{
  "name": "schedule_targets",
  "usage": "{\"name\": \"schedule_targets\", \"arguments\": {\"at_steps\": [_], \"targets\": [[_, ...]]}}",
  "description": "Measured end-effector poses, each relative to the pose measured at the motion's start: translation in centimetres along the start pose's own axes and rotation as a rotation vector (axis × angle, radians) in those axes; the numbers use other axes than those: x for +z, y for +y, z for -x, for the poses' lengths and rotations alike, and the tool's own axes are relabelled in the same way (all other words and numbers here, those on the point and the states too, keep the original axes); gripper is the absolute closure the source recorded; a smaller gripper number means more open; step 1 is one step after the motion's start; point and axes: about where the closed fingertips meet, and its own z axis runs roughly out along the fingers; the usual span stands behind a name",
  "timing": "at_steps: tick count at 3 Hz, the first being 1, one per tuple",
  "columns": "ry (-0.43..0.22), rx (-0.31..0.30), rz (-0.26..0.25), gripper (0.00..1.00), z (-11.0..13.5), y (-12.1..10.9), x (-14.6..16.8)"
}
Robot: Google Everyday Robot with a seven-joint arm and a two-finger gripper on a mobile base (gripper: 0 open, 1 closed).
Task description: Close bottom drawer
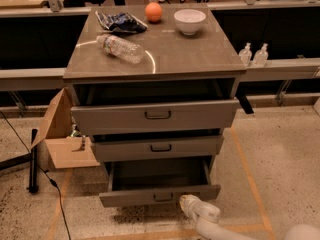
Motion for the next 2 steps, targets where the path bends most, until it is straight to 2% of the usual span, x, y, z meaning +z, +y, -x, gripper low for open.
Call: {"name": "schedule_targets", "arguments": {"at_steps": [1, 2], "targets": [[0.002, -0.009, -0.021, 1.0, 0.0, -1.5, 1.9], [0.046, -0.022, -0.044, 1.0, -2.2, -3.3, 3.1]]}}
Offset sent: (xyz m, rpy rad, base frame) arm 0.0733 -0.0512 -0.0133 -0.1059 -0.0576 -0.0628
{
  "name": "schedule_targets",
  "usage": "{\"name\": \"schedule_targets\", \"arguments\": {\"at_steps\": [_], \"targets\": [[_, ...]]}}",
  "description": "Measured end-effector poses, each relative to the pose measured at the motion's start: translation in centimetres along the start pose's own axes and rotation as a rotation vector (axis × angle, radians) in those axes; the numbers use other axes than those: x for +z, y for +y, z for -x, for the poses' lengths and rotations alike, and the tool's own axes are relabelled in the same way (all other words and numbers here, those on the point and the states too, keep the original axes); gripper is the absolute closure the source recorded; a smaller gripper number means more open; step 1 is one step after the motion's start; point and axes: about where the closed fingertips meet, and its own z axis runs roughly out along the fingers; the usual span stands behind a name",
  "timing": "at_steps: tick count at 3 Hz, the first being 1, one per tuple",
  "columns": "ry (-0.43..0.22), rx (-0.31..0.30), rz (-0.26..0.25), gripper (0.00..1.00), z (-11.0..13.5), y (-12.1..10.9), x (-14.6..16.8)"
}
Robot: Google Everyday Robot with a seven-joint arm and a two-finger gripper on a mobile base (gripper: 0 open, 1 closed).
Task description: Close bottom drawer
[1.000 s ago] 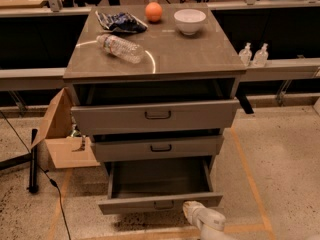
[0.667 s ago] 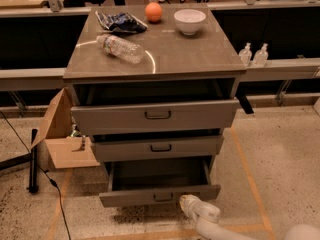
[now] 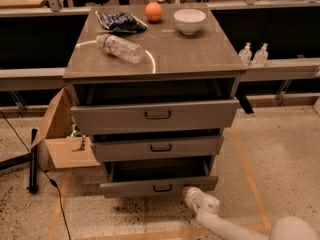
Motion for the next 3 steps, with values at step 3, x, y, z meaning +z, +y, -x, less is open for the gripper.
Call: {"name": "schedule_targets", "arguments": {"at_steps": [3], "targets": [[0.065, -0.042, -0.078, 1.0, -3.7, -4.4, 0.2]]}}
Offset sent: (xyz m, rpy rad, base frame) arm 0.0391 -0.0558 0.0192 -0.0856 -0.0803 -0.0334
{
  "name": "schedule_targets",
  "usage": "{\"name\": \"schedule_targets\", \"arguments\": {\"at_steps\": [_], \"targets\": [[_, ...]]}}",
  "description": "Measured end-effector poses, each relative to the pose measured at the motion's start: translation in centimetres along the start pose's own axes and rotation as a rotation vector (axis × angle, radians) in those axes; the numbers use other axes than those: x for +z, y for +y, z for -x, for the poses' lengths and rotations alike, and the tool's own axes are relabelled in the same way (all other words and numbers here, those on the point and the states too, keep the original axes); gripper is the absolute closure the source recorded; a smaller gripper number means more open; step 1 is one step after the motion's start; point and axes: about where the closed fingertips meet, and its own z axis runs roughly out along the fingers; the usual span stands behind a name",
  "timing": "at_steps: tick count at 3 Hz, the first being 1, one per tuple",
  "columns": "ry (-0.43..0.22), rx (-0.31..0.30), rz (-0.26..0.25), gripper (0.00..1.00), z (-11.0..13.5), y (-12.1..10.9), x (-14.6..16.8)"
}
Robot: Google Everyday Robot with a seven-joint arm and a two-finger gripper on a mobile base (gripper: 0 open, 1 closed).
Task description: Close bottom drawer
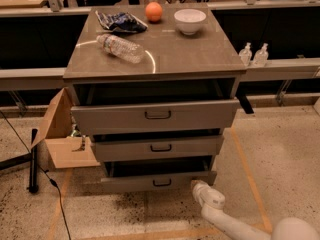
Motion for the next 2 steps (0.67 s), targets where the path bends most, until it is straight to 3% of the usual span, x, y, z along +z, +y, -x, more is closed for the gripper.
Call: {"name": "schedule_targets", "arguments": {"at_steps": [1, 2], "targets": [[0.007, -0.009, -0.025, 1.0, -0.2, -1.2, -0.2], [-0.026, -0.043, 0.001, 1.0, 1.1, -2.4, -0.6]]}}
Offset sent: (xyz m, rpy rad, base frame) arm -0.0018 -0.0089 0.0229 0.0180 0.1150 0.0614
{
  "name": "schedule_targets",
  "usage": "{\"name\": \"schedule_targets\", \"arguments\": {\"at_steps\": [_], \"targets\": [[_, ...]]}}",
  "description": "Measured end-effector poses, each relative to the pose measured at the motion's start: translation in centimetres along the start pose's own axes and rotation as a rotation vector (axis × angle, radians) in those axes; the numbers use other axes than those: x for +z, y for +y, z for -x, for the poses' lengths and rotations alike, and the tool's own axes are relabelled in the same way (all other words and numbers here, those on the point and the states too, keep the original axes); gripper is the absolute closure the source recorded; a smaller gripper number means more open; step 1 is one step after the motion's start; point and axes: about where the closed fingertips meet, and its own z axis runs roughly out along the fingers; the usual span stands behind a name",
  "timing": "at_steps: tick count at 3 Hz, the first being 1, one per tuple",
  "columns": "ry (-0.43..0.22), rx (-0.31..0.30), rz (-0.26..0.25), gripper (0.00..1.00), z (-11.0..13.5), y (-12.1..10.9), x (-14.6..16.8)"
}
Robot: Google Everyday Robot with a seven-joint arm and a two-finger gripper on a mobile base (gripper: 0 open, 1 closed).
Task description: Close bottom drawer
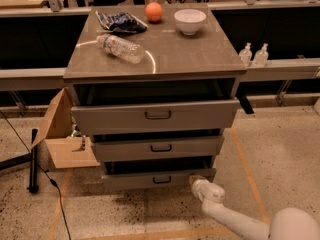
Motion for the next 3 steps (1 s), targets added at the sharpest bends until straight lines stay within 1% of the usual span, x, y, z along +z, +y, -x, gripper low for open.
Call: {"name": "schedule_targets", "arguments": {"at_steps": [1, 2, 3], "targets": [[0.009, 0.012, 0.114, 1.0, -2.0, 1.4, -2.8], [0.039, 0.063, 0.178, 0.85, -4.0, 3.6, -4.0], [0.037, 0.064, 0.177, 0.61, -3.8, 3.6, -3.9]]}}
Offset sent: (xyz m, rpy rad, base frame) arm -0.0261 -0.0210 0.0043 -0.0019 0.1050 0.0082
